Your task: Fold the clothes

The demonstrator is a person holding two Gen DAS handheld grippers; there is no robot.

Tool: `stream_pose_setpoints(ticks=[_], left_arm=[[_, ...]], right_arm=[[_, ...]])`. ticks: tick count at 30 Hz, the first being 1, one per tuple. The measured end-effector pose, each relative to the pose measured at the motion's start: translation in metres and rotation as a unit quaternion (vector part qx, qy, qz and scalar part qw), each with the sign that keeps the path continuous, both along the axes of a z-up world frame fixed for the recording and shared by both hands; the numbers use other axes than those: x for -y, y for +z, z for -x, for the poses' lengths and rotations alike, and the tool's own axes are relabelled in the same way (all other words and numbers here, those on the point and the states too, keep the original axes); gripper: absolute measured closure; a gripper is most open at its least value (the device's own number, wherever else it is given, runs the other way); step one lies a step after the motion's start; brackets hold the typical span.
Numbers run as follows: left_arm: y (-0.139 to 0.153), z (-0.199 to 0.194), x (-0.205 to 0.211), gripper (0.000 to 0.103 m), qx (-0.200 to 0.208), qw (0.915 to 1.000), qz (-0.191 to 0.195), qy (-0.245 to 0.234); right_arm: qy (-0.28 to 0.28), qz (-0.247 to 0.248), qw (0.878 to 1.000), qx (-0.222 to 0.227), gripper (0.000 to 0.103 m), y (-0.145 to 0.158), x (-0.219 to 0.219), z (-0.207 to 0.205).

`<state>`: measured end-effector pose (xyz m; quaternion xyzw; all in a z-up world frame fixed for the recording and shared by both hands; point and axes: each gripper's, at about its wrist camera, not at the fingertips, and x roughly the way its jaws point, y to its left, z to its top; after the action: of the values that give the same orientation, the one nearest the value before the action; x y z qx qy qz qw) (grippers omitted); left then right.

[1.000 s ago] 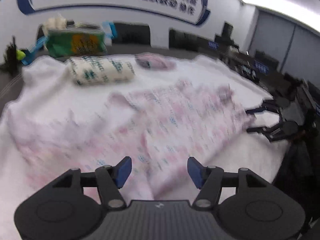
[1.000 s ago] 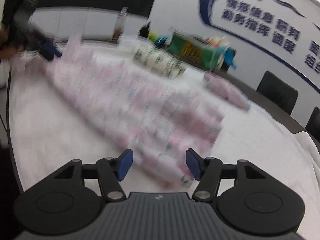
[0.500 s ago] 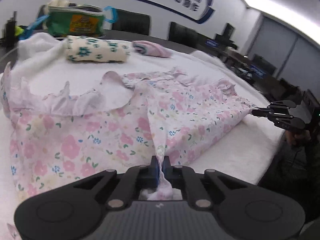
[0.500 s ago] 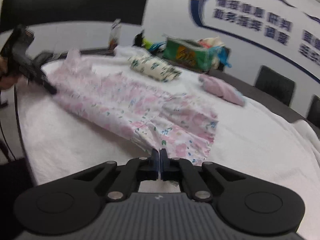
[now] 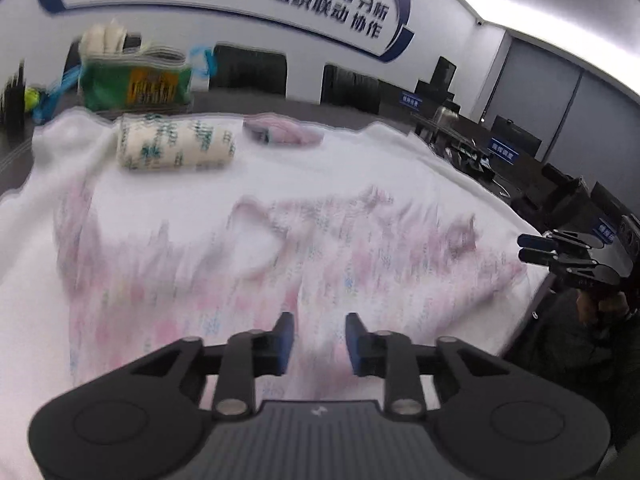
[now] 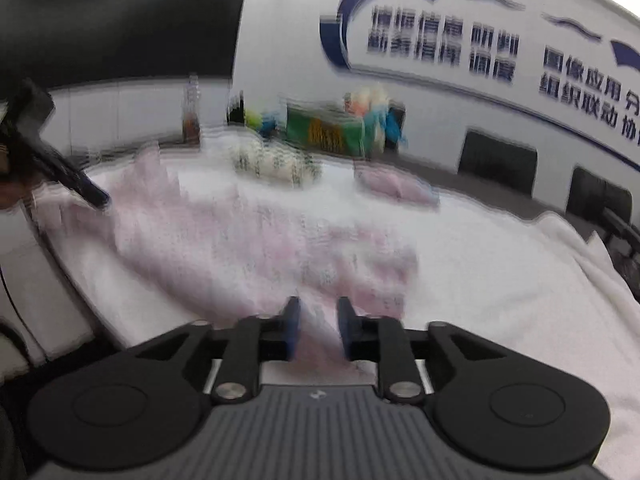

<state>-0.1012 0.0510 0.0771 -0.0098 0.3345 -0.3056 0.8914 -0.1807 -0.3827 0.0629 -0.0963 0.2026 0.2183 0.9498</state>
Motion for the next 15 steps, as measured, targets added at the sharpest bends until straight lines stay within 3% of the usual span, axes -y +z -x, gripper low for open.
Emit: stream_pose_setpoints(ticks=[2, 5, 7, 9, 11, 12, 15], left_arm=[[-0.001, -0.011, 0.033, 0.072, 0.030, 0.9990, -0.033, 0.001], [-0.020, -0.026, 0.076, 0.072, 0.042, 0.9950, -0.086, -0.027], [-0.034, -0.032, 0.090, 0.072, 0.052, 0.9911, -0.122, -0.018], [-0.042, -0.038, 0.085, 0.070, 0.044, 0.9920, -0.118, 0.004], [-0.049, -0.044, 0.078, 0.061, 0.034, 0.9934, -0.107, 0.024], [-0.052, -0.047, 0.075, 0.061, 0.028, 0.9938, -0.102, 0.033], [-0.061, -0.047, 0.068, 0.064, 0.023, 0.9941, -0.096, 0.044]], right_arm=[[-0.017, -0.027, 0.999, -0.008, 0.063, -0.004, -0.001, -0.018], [-0.021, -0.007, 0.999, -0.045, 0.064, -0.027, -0.008, -0.042], [-0.031, -0.002, 0.998, -0.055, 0.067, -0.038, -0.010, -0.048], [-0.046, -0.002, 0.997, -0.056, 0.067, -0.046, -0.009, -0.049], [-0.071, -0.016, 0.996, -0.045, 0.064, -0.040, 0.000, -0.048], [-0.083, -0.023, 0.996, -0.039, 0.059, -0.038, 0.004, -0.047], [-0.123, -0.042, 0.991, -0.028, 0.057, -0.032, 0.018, -0.048]])
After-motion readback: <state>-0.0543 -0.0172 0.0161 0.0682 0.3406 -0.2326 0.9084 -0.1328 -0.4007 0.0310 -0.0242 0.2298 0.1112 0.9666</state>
